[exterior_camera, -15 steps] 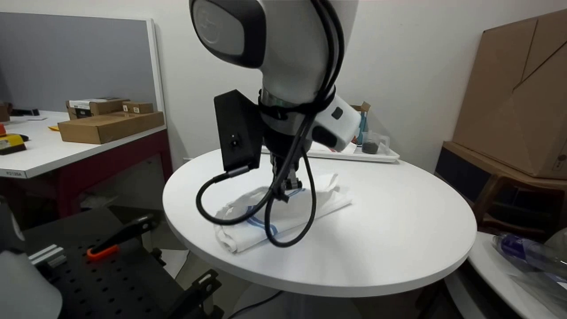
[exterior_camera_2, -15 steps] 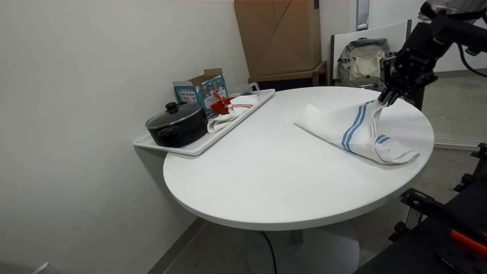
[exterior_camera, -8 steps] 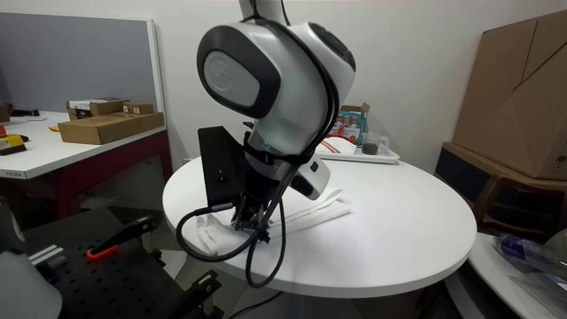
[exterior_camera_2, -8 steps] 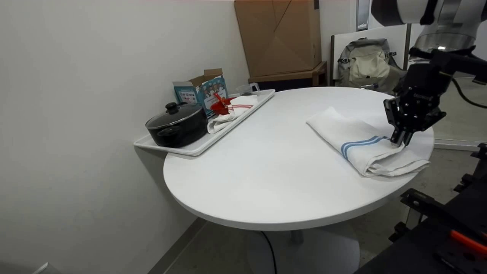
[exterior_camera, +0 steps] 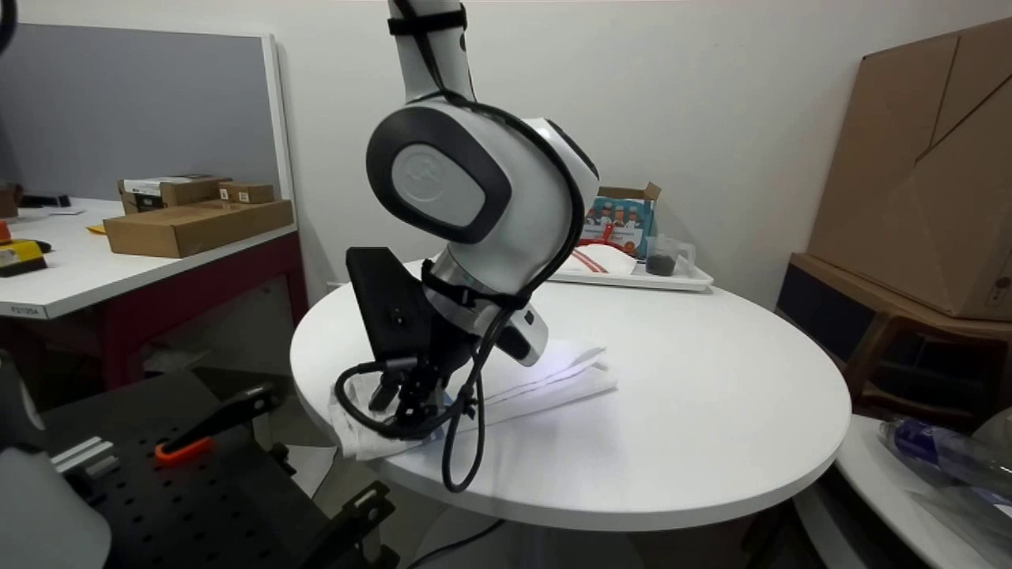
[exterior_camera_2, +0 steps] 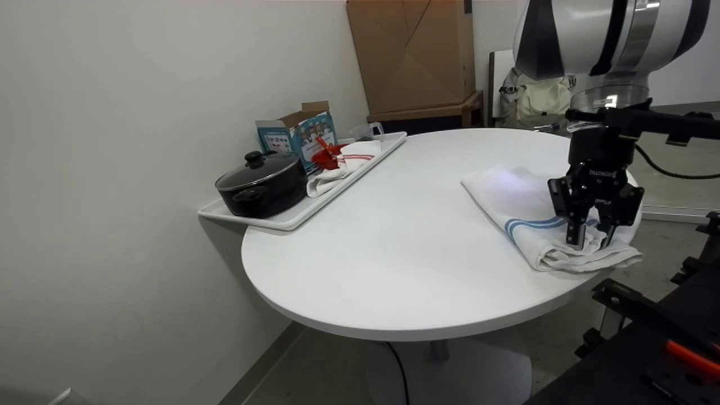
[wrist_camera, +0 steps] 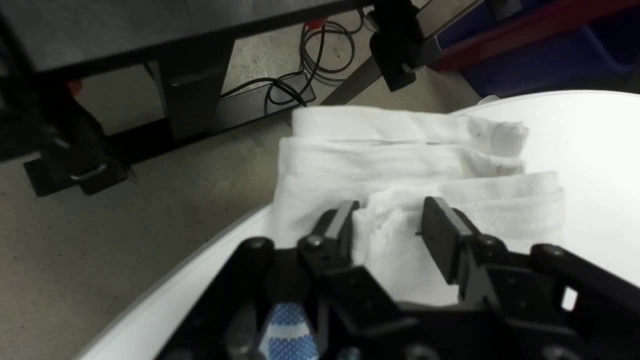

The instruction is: Fold the towel on the table

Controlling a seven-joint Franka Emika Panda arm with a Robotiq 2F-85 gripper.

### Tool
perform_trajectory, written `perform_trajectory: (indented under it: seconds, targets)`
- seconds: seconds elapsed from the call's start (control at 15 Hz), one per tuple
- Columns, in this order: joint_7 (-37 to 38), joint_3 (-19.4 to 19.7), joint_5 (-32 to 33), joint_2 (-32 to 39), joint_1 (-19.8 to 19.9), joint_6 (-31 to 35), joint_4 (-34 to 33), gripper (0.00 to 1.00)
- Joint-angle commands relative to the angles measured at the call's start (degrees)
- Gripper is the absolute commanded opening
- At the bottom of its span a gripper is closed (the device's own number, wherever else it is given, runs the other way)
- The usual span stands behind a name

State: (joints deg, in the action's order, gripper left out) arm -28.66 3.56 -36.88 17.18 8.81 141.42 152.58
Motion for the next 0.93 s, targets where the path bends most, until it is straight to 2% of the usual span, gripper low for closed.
perform_trajectory:
  seconds: [0.0,0.2,0.27,0.87]
  targets:
    - [4.3,-1.1,4.5,1.7,0.5,-2.2,-2.4,0.71]
    - [6.8,-1.5,6.6,1.9,0.6,-2.4,-3.2,0.95]
    - [8.9,-1.0,8.4,1.7,0.2,-2.2,-3.3,0.99]
    - [25.5,4.0,23.1,-5.7,-0.4,-2.0,-4.8,1.0]
